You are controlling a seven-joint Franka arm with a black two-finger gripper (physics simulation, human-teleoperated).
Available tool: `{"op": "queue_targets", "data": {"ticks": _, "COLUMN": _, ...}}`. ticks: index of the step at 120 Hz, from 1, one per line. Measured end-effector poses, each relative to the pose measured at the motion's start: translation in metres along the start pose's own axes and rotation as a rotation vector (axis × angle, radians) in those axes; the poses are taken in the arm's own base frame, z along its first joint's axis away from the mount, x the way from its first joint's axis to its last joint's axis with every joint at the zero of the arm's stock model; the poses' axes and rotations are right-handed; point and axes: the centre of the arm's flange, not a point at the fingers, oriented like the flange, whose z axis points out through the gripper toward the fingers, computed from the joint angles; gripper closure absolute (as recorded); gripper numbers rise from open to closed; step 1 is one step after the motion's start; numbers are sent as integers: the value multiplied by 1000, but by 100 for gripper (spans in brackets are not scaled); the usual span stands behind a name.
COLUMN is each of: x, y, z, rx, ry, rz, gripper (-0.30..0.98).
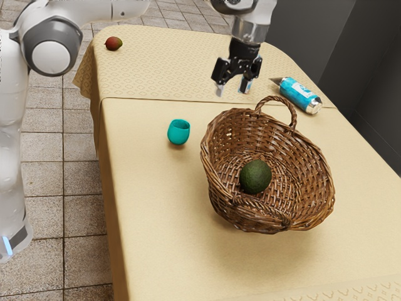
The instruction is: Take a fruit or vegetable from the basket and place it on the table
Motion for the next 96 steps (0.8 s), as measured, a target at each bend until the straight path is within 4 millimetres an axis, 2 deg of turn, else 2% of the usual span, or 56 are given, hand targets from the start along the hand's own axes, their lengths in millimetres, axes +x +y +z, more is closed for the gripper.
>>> {"op": "queue_targets", "data": {"ticks": 9, "x": -5, "y": -2, "z": -1, "rx": -2, "ry": -5, "rz": -55, "gripper": 0}}
{"op": "queue_targets", "data": {"ticks": 16, "x": -8, "y": -9, "z": -12, "rx": -19, "ry": -17, "rz": -86, "gripper": 0}}
{"op": "queue_targets", "data": {"ticks": 26, "x": -23, "y": -43, "z": -49, "rx": -64, "ry": -63, "rz": -75, "gripper": 0}}
{"op": "queue_targets", "data": {"ticks": 36, "x": -51, "y": -66, "z": -57, "rx": -60, "ry": -89, "rz": -2, "gripper": 0}}
{"op": "queue_targets", "data": {"ticks": 41, "x": -65, "y": -68, "z": -50, "rx": -43, "ry": -89, "rz": 60, "gripper": 0}}
{"op": "queue_targets", "data": {"ticks": 48, "x": -81, "y": -57, "z": -26, "rx": -2, "ry": -78, "rz": 147, "gripper": 0}}
{"op": "queue_targets", "data": {"ticks": 62, "x": -81, "y": -17, "z": 15, "rx": 22, "ry": -69, "rz": 301, "gripper": 0}}
{"op": "queue_targets", "data": {"ticks": 70, "x": -93, "y": -4, "z": 34, "rx": 17, "ry": -72, "rz": 406, "gripper": 0}}
{"op": "queue_targets", "data": {"ticks": 81, "x": -113, "y": 0, "z": 46, "rx": -7, "ry": -81, "rz": 550, "gripper": 0}}
{"op": "queue_targets", "data": {"ticks": 96, "x": -138, "y": -6, "z": 53, "rx": -36, "ry": -83, "rz": 726, "gripper": 0}}
